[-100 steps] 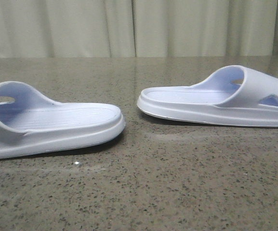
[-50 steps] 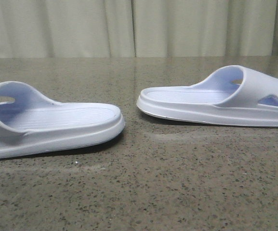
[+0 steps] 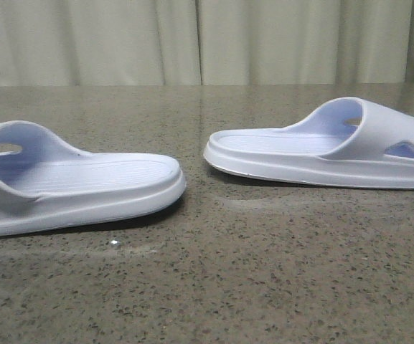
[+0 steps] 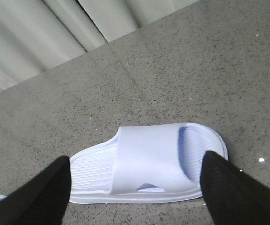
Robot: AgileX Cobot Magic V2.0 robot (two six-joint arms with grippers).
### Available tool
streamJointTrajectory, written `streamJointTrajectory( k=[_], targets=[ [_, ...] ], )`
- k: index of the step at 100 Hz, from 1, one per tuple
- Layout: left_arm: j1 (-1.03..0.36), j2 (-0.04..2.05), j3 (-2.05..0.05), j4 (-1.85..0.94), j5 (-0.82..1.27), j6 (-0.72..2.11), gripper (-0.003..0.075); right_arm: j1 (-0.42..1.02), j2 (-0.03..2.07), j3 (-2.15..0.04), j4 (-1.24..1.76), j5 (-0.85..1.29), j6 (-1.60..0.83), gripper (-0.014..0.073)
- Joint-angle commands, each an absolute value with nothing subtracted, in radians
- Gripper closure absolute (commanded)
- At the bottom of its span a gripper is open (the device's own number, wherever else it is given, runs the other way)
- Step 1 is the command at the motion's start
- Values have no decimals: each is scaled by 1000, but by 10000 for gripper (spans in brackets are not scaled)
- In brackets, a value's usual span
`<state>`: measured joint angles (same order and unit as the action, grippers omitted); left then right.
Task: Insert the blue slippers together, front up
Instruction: 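Lower both grippers onto the slippers' heel rims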
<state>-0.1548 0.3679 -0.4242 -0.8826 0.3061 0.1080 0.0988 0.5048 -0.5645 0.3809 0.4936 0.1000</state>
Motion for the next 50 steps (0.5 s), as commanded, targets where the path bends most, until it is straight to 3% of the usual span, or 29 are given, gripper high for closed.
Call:
streamJointTrajectory(
  k=[1, 50],
  targets=[
    [-157, 387, -457, -889, 263, 109, 206, 91, 517, -601, 395, 417, 101, 90],
    [-157, 423, -304, -824, 179, -35, 191, 91, 517, -601, 395, 417, 101, 90]
  ],
)
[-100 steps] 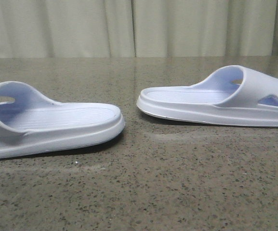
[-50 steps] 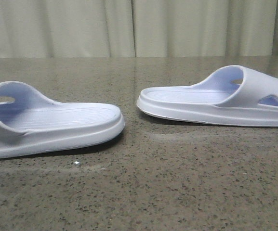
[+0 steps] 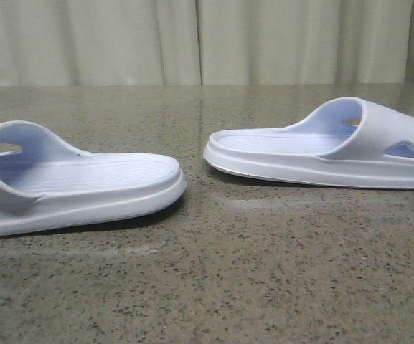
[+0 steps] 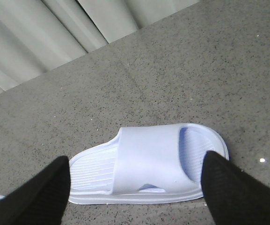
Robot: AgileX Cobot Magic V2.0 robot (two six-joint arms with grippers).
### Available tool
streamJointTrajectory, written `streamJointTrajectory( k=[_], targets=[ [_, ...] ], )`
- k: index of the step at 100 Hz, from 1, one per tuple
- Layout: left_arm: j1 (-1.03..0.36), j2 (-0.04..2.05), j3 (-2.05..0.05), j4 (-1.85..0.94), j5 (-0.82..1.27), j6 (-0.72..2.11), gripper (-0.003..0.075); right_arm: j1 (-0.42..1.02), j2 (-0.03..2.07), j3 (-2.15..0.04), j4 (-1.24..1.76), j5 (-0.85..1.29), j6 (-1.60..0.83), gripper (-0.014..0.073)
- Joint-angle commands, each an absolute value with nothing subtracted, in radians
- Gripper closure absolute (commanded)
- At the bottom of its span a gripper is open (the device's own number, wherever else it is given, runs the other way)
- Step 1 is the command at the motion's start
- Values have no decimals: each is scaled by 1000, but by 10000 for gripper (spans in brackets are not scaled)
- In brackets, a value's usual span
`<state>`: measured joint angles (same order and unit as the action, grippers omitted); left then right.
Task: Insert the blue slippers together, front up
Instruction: 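Lower both grippers onto the slippers' heel rims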
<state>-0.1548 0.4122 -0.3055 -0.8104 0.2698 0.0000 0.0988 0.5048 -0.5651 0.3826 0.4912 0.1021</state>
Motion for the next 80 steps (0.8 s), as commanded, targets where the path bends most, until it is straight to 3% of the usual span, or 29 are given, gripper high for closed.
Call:
streamJointTrajectory(
  k=[1, 80],
  targets=[
    [-157, 423, -299, -824, 177, -38, 191, 91, 517, -601, 395, 417, 101, 90],
    [-156, 636, -229, -893, 149, -86, 191, 91, 517, -601, 395, 409, 101, 90]
  ],
)
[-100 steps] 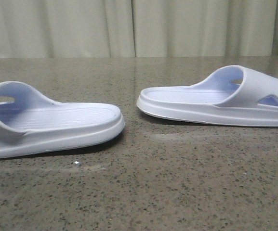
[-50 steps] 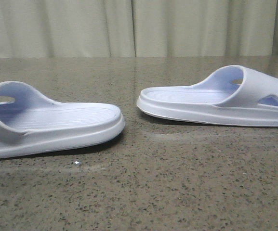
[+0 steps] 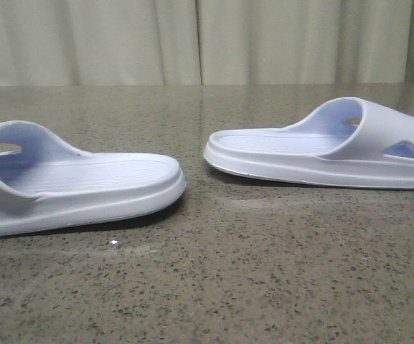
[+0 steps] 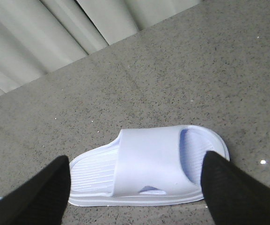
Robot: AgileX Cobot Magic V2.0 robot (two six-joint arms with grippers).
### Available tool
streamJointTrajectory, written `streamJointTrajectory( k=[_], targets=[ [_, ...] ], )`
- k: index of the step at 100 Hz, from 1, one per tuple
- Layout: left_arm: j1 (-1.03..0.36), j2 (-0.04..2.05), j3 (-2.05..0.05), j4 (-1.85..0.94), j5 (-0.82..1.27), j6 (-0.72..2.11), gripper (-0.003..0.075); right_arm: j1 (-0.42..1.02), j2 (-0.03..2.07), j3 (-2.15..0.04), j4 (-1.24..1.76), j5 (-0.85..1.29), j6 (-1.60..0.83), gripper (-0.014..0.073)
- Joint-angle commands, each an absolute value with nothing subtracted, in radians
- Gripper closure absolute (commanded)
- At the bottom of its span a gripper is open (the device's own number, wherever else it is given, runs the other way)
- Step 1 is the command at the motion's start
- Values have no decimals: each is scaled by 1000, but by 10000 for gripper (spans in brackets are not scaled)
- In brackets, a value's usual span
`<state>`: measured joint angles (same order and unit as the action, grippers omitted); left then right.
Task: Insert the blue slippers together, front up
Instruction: 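Lower both grippers onto the slippers' heel rims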
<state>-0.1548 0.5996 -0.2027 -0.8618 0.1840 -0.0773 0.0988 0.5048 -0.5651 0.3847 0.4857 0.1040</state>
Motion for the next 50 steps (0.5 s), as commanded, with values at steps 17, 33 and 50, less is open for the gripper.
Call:
streamJointTrajectory(
  k=[17, 33, 50],
  targets=[
    [-156, 684, -229, -909, 160, -86, 191, 91, 517, -601, 395, 407, 101, 90],
    [-156, 707, -229, -919, 175, -86, 191, 91, 517, -601, 395, 393, 101, 90],
    [-156, 736, -232, -921, 211, -86, 193, 91, 517, -601, 395, 374, 101, 90]
  ],
)
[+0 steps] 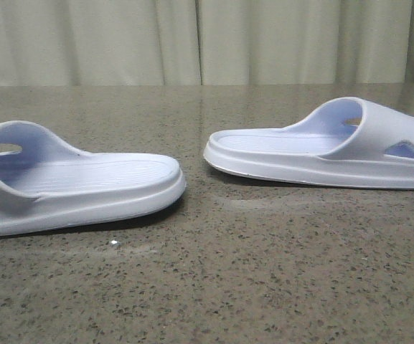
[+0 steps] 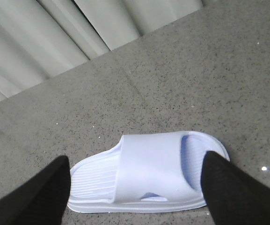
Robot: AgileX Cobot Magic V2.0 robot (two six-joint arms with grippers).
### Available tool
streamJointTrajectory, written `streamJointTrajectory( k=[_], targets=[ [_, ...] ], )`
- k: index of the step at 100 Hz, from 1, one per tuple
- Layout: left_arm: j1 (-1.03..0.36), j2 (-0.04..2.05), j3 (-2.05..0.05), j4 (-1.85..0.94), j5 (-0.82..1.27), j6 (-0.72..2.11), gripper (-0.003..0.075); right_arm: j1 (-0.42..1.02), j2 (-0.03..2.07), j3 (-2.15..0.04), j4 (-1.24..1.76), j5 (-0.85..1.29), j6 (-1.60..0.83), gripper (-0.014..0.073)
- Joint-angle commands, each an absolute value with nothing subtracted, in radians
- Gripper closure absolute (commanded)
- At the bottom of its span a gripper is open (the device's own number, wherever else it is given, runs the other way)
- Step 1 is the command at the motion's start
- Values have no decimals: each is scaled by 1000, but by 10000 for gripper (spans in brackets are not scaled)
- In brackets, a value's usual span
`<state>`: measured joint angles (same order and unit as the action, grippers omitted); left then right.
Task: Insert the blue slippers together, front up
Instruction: 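Lower both grippers onto the slippers' heel rims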
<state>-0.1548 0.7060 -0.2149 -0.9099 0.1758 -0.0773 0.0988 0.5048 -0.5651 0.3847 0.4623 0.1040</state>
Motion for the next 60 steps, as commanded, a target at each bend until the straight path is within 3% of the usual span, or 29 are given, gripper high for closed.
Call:
streamJointTrajectory(
  k=[1, 32, 60],
  targets=[
    [-156, 739, -232, -921, 211, -86, 195, 91, 517, -601, 395, 373, 101, 90],
    [-156, 782, -232, -936, 266, -84, 318, 91, 517, -601, 395, 367, 101, 90],
    [-156, 782, -275, -936, 315, -31, 329, 91, 517, -601, 395, 367, 101, 90]
  ],
)
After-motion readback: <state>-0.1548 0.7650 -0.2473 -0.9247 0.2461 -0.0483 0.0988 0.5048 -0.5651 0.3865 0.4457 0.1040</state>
